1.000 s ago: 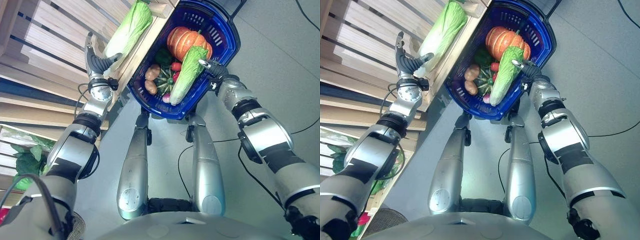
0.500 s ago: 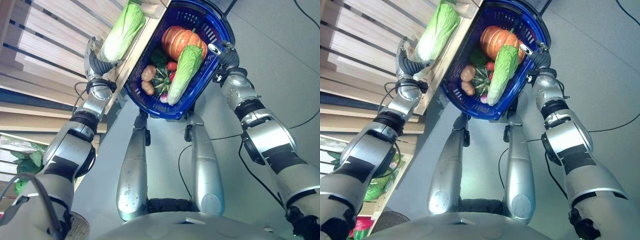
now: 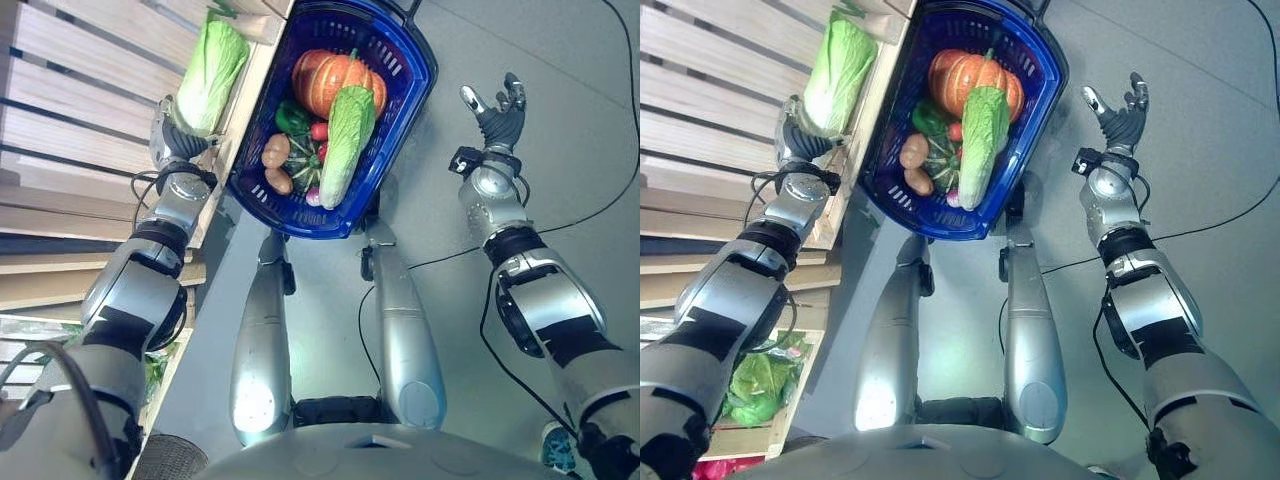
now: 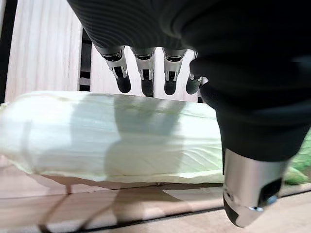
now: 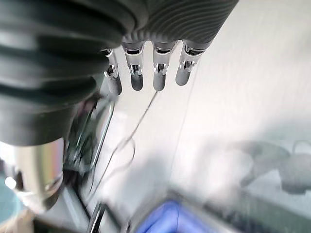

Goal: Pick up fruits and vegetables into the basket

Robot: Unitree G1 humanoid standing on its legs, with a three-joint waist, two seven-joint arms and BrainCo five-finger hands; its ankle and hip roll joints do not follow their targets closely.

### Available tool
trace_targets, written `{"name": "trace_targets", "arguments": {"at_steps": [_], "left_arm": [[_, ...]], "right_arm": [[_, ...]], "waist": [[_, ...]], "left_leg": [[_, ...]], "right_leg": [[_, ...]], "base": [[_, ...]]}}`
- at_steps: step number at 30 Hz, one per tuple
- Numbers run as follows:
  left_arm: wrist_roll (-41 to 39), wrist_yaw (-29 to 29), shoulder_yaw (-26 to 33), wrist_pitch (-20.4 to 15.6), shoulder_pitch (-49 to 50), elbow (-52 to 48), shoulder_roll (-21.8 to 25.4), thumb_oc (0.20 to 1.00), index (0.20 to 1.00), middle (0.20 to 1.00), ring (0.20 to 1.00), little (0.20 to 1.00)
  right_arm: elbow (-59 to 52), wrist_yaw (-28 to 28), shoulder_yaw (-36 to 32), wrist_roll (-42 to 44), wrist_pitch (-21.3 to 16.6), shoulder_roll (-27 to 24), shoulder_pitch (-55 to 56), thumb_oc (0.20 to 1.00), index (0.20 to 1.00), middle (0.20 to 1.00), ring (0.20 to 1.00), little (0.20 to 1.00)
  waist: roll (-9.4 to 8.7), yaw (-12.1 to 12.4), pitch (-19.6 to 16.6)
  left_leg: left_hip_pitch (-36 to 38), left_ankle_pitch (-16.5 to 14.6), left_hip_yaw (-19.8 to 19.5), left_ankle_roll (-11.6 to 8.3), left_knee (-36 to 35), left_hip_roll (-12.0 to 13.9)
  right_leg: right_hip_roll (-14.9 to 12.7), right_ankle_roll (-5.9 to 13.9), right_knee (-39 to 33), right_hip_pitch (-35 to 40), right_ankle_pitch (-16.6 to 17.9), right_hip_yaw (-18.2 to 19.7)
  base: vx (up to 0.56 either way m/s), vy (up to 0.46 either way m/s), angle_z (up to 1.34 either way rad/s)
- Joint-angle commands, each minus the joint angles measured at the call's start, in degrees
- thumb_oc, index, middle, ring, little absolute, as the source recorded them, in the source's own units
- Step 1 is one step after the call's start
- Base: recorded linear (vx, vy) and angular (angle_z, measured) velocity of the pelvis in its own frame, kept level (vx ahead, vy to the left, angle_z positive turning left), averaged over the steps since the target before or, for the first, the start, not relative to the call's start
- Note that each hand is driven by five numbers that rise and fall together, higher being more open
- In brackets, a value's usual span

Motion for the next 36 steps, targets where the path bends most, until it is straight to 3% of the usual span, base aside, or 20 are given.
{"name": "trace_targets", "arguments": {"at_steps": [1,17,29,34,36], "left_arm": [[-0.90,0.41,2.66,0.75,-0.78,4.91,2.17,1.000,1.000,1.000,1.000,1.000],[-3.24,-4.26,2.46,6.07,-4.73,12.61,3.33,1.000,1.000,1.000,1.000,1.000],[-2.70,-14.92,1.32,13.35,-5.00,14.36,2.97,1.000,1.000,1.000,1.000,1.000],[-0.92,-16.30,0.87,15.44,-5.07,14.92,2.80,1.000,1.000,1.000,1.000,1.000],[-0.55,-17.11,0.42,16.14,-5.12,15.02,2.60,0.300,0.300,0.300,0.300,0.300]], "right_arm": [[2.87,-1.26,-1.88,1.80,-2.69,-2.70,2.11,1.000,1.000,1.000,1.000,1.000],[14.98,1.29,-5.92,2.88,2.38,-5.18,6.55,1.000,1.000,1.000,1.000,1.000],[13.41,1.84,-4.97,2.37,1.62,-4.75,4.47,1.000,1.000,1.000,1.000,1.000],[13.25,1.39,-4.85,2.18,2.14,-4.64,3.67,1.000,1.000,1.000,1.000,1.000],[13.28,1.12,-4.77,2.16,2.19,-4.51,3.60,1.000,1.000,1.000,1.000,1.000]], "waist": [[0.59,-1.41,-2.40],[-1.53,-2.84,-2.40],[-1.55,-2.88,-2.40],[-1.58,-2.90,-2.40],[-1.58,-2.90,-2.40]], "left_leg": [[-1.71,-2.88,1.34,1.08,1.30,-2.80],[-3.18,-3.95,2.00,1.43,1.87,-2.17],[-3.36,-4.03,2.25,1.10,1.81,-2.03],[-3.58,-4.02,2.37,0.99,1.51,-1.87],[-3.85,-4.03,2.38,0.96,1.56,-1.85]], "right_leg": [[2.72,1.99,0.52,2.40,-4.19,-3.30],[3.46,1.93,0.22,1.02,-4.30,-2.65],[3.21,2.04,-0.33,1.03,-4.22,-2.79],[3.15,2.05,-0.74,0.82,-4.12,-2.82],[3.14,2.05,-0.77,0.60,-4.13,-2.80]], "base": [[0.01,0.022,-0.12],[0.01,0.008,-0.03],[0.00,0.000,0.00],[0.00,0.000,0.00],[0.00,0.000,0.00]]}}
